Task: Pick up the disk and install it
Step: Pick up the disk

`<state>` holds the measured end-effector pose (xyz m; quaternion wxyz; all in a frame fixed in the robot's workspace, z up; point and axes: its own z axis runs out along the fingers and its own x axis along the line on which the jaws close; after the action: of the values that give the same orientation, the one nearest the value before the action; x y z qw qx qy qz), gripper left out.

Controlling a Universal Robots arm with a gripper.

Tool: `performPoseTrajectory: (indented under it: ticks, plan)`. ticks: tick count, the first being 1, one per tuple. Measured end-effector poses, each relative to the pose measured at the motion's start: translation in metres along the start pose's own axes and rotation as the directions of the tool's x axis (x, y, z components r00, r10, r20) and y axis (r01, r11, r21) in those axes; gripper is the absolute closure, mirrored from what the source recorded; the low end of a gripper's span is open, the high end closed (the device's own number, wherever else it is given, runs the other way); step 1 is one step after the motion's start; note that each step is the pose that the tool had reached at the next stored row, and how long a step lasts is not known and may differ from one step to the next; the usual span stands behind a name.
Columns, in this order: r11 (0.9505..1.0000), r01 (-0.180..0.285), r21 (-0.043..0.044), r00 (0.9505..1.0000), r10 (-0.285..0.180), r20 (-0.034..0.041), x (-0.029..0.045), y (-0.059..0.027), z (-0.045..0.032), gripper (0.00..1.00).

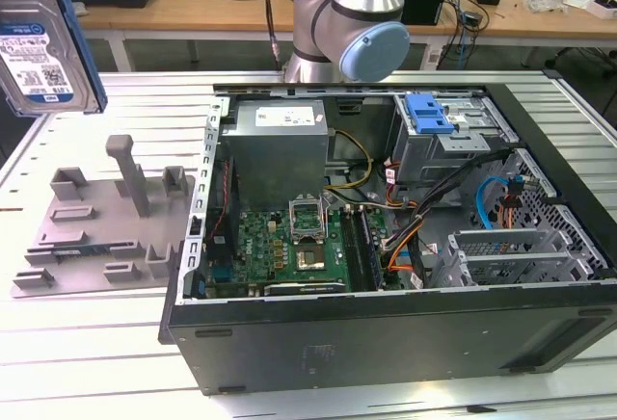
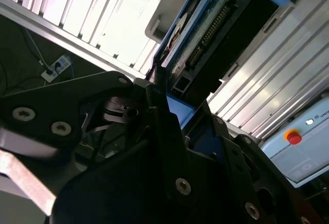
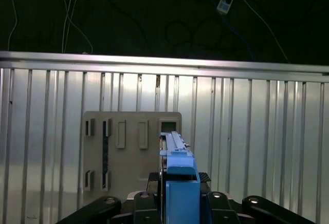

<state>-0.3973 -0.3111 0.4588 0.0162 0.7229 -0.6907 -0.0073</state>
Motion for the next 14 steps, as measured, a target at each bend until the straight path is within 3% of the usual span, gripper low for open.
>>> performPoseTrajectory:
  ticks: [9,14]
  plan:
    - [1.0000,0.000,0.0000,1.0000,0.000,0.0000,0.0003,0.0005,-0.0227,0.63]
    - [1.0000,0.000,0.0001,1.0000,0.000,0.0001,0.0003,0.0006,-0.0264,0.63]
